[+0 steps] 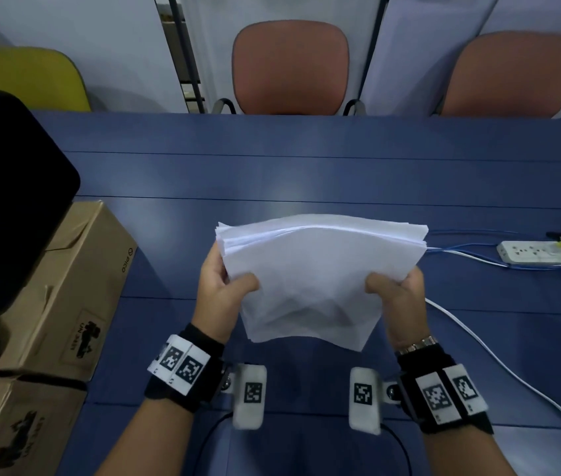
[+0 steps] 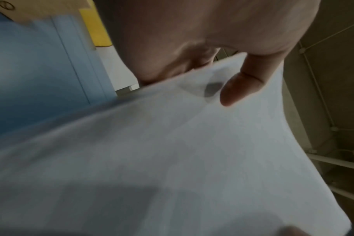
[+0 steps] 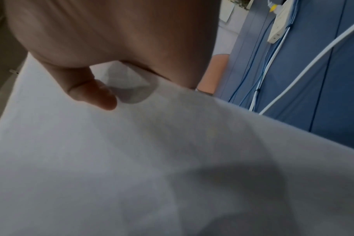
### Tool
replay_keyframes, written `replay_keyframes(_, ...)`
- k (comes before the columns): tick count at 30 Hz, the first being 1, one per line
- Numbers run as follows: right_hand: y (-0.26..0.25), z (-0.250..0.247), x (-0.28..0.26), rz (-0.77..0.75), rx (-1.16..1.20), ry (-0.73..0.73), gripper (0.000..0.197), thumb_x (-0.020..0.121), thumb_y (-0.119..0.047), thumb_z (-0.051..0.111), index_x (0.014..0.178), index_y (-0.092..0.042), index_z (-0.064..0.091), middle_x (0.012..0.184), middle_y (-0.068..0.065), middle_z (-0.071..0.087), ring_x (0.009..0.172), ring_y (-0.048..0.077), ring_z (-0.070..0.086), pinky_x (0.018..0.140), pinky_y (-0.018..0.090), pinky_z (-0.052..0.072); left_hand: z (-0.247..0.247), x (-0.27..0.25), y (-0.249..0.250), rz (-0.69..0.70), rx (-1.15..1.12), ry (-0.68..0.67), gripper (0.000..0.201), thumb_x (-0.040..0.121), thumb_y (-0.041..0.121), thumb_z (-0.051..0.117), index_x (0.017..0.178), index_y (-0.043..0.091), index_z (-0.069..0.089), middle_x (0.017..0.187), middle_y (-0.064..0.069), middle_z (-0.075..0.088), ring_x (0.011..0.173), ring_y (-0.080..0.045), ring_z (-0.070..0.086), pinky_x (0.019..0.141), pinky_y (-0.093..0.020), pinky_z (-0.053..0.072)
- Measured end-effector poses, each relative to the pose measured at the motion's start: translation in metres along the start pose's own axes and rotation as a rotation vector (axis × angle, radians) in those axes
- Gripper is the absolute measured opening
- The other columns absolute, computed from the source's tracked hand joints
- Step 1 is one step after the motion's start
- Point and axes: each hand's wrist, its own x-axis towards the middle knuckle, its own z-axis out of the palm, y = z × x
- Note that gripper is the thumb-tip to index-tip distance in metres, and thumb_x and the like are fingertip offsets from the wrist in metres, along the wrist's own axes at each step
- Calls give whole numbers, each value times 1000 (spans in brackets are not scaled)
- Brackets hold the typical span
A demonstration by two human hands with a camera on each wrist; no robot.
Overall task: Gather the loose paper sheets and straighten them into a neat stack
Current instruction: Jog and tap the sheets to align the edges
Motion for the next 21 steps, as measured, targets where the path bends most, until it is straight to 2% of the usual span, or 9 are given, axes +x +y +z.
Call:
replay_keyframes(3,0,7,-5,-73,29,53,27,61,6,52,64,-18,61,55,-15,59,53,4,51,51,18,42,15,-1,6,31,31,60,43,61,-6,57,101,6,65,81,7,73,77,-13,68,69,-29,55)
replay_keyframes(5,-5,5,-8,-149,57,58,27,63,8,51,70,-16,61,57,-16,59,55,3,51,52,16,43,14,0,12,56,4,56,39,62,-8,56,100,0,64,79,7,73,75,-10,68,67,-25,55)
replay_keyframes(7,-7,-1,-9,-178,40,43,26,63,8,50,79,-9,59,61,-17,61,57,2,52,54,17,44,6,0,12,58,11,39,43,59,3,61,100,-8,59,84,-6,69,78,-16,65,69,-28,52)
replay_keyframes(9,-4,-4,-6,-132,28,37,26,62,8,50,82,-7,59,61,-16,64,57,1,55,54,16,45,1,0,4,22,6,24,54,58,13,61,106,-10,58,95,-17,64,86,-24,63,74,-35,51)
replay_keyframes(11,1,-3,-3,-56,27,36,25,61,7,51,79,-8,59,60,-15,64,56,2,56,53,16,47,3,-3,-4,-62,-6,53,58,57,13,63,112,-4,62,98,-12,69,90,-25,65,77,-38,53)
replay_keyframes(14,2,1,1,-22,14,51,21,60,5,52,69,-12,60,57,-15,62,54,4,54,52,18,45,14,-5,-8,-86,40,82,39,59,1,62,96,10,68,82,3,74,79,-16,68,72,-33,55)
replay_keyframes(16,-3,2,2,-58,22,55,26,61,6,52,64,-17,63,57,-14,61,54,5,53,52,17,44,20,-4,0,-64,42,100,34,63,-4,55,90,12,67,76,7,72,73,-12,66,68,-29,55)
replay_keyframes(19,-9,-1,3,-111,28,37,24,61,8,51,69,-13,58,57,-15,59,54,4,51,51,17,42,19,-2,8,-28,34,85,35,66,-6,52,95,7,66,78,7,72,75,-13,66,66,-26,55)
replay_keyframes(21,-8,-5,1,-106,18,14,26,61,8,50,77,-10,58,62,-13,59,58,7,50,52,19,42,14,-2,12,-24,29,68,43,66,-3,55,108,-1,62,88,-3,72,82,-18,67,70,-31,55)
